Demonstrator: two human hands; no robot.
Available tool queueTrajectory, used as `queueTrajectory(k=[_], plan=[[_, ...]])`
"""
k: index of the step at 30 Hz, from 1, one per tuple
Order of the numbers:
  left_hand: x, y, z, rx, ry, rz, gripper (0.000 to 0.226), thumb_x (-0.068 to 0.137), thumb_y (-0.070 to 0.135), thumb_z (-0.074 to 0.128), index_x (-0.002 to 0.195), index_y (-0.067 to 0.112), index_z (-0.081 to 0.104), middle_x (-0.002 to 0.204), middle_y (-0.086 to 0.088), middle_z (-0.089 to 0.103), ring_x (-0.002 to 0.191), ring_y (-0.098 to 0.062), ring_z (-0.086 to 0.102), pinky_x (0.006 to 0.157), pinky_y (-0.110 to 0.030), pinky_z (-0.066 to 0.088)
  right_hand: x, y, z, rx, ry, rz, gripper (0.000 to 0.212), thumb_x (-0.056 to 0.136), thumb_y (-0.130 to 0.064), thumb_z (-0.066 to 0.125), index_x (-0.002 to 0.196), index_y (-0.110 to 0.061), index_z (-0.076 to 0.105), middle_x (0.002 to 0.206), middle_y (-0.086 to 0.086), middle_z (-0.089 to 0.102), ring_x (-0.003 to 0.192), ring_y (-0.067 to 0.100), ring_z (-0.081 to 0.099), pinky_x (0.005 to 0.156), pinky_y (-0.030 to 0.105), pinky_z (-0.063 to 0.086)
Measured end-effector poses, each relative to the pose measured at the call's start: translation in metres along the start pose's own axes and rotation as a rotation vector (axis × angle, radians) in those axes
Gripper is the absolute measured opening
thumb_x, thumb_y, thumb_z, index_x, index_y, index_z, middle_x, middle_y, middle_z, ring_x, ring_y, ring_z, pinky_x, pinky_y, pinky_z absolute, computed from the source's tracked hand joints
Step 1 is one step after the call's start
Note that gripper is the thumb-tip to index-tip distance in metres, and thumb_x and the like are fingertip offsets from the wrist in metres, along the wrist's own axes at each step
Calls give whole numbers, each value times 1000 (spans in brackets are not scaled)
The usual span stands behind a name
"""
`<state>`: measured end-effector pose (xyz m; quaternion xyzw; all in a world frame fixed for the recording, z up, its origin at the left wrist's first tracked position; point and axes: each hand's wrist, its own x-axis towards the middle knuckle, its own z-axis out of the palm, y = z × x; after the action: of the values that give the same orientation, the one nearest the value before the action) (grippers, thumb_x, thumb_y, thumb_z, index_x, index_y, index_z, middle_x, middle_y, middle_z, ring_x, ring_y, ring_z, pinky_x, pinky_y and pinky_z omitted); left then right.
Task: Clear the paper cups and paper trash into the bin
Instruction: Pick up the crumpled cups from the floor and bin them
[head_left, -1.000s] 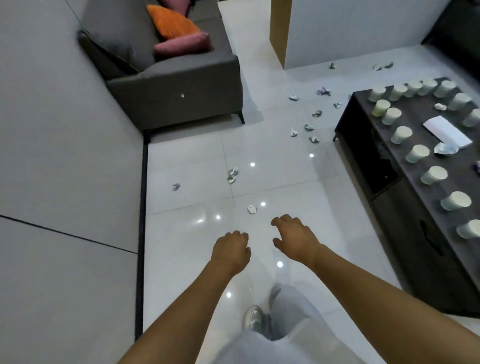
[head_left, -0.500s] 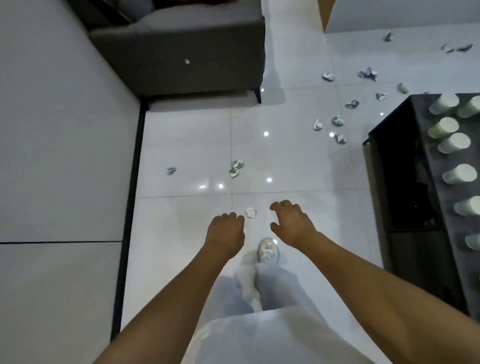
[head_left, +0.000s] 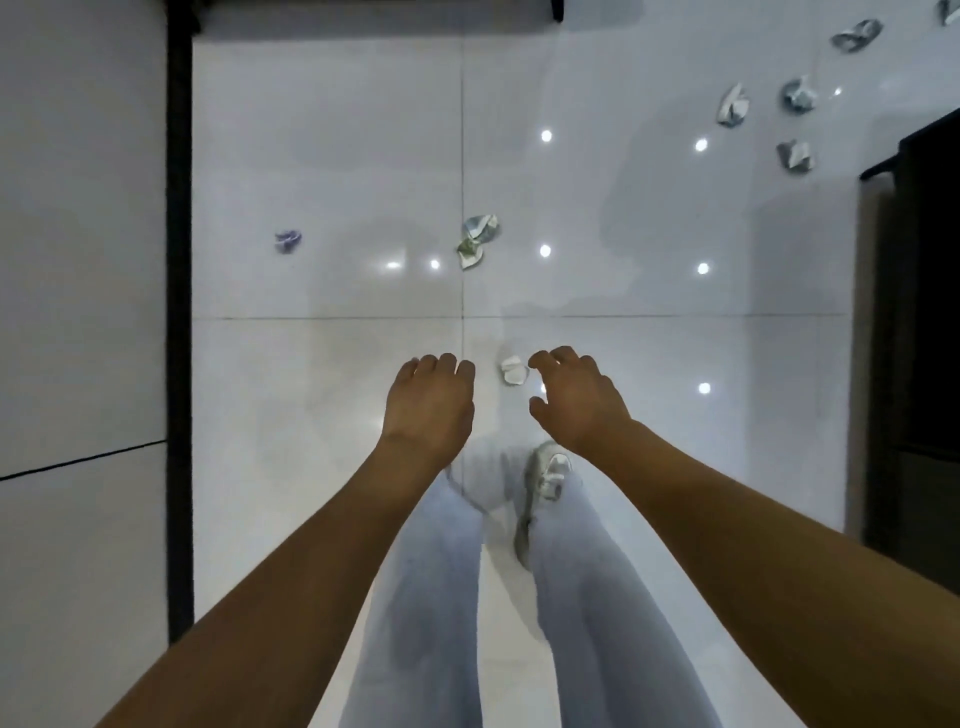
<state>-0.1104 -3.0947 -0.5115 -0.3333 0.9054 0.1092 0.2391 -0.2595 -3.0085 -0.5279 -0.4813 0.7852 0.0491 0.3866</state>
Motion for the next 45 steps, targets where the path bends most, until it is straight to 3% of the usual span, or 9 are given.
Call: queueTrajectory(k=[5,13,17,21,25,31,38,42,45], plan=[[79,-28,125,7,-10,34,25,94,19,42,115,11,53,111,-6,58,106,-26,53,95,-33,37,107,33,92,-35,-13,6,45,92,-22,52,135,-17,40,132,7,44,111,29,47,79,35,41],[183,-51,274,1,-4,62,26,96,17,40,116,8,53,112,-9,57,106,-29,51,98,-35,34,234,86,222,-85,-46,27,50,91,-24,54,137,-19,36,136,8,40,114,30,45,83,38,43],[225,-57,318,-27,30,96,26,92,14,42,113,6,56,107,-11,59,101,-30,52,93,-34,35,276,103,262,-134,-30,-2,65,85,-27,66,140,-19,31,139,9,36,117,30,43,84,38,46],[253,-63,341,-70,39,122,24,92,14,44,109,6,57,105,-11,59,97,-29,52,86,-34,37,296,113,291,-255,-28,-117,71,83,-32,69,141,-18,30,146,10,31,120,32,41,87,38,47],[269,-69,349,-299,22,53,31,96,23,43,122,11,53,117,-6,56,105,-23,51,81,-32,44,303,116,306,-318,37,-182,56,88,-18,59,139,-15,36,145,10,34,121,29,41,79,31,48],[290,-70,349,-698,9,-24,36,94,26,51,129,18,51,130,-1,54,118,-18,51,92,-24,37,320,114,292,-257,88,-188,44,93,-17,51,135,-15,41,138,4,39,119,25,40,71,27,41],[305,-63,339,-1226,-174,-179,36,86,20,66,120,24,58,121,3,56,107,-12,58,86,-23,48,341,112,268,-28,201,-184,25,90,-21,54,114,-14,55,121,4,49,105,21,46,75,32,49],[310,-62,337,-1345,-262,-177,50,79,14,73,124,28,56,123,1,57,112,-12,57,96,-33,50,348,109,259,97,239,-178,27,88,-21,59,113,-12,57,118,5,50,102,23,50,78,33,48],[311,-62,333,-1443,-292,-147,49,81,7,69,125,26,56,121,1,60,111,-14,60,93,-31,51,353,107,247,173,293,-194,26,88,-18,61,114,-13,58,117,3,50,99,21,53,73,26,39]])
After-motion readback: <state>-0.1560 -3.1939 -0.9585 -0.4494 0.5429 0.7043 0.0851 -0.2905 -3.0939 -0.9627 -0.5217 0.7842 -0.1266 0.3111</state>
